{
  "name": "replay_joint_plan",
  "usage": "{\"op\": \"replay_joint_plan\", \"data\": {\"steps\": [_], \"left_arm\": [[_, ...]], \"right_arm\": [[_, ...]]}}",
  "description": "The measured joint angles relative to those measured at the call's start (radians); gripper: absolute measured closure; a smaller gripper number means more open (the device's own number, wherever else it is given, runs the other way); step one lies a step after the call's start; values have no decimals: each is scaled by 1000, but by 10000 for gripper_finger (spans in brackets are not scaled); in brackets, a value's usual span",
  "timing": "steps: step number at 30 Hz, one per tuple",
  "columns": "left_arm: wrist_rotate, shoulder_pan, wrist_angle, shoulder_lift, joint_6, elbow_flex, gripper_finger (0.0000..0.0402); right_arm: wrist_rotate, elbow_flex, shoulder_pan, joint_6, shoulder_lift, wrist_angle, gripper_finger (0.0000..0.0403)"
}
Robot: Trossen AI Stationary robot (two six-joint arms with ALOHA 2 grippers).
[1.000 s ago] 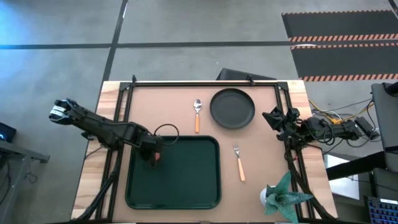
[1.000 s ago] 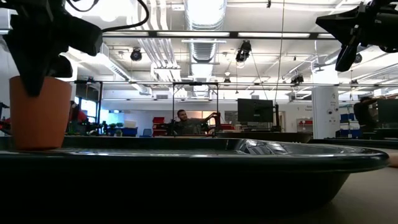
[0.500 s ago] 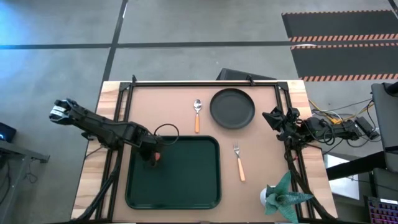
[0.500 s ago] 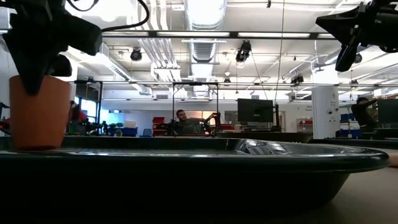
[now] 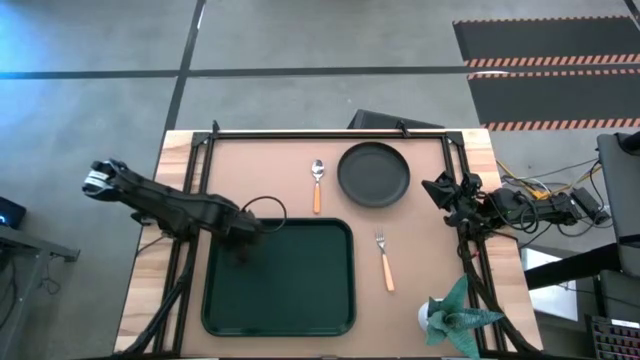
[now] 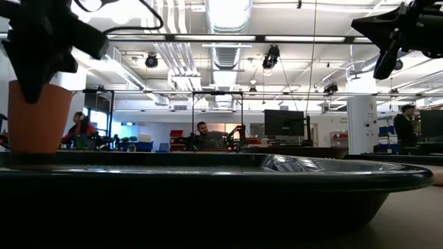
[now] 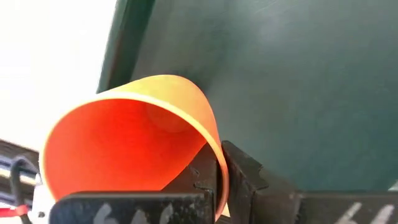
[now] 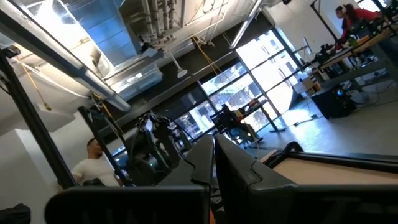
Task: Pick and place plate/cup/fork/spoon on tray
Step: Put the orange cup on the green table tray
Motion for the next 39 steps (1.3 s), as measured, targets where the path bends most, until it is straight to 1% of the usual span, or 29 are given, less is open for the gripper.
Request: {"op": "replay_joint_plan", "data": {"steps": [5,11,19,28,31,39], "left_arm": [[-2,9,10,51,33,-6,401],[-2,13,79,80,57,-5,401],[5,12,111,83,24,-4,401],[6,12,110,78,22,17,398],[7,12,109,76,22,18,379],[7,12,109,76,22,33,300]], "right_arm": [[0,0,0,-7,0,1,394],[0,0,0,-7,0,3,394],[0,0,0,-7,0,3,394],[0,0,0,-7,0,3,394],[0,0,0,-7,0,3,394],[0,0,0,-7,0,3,394]]}}
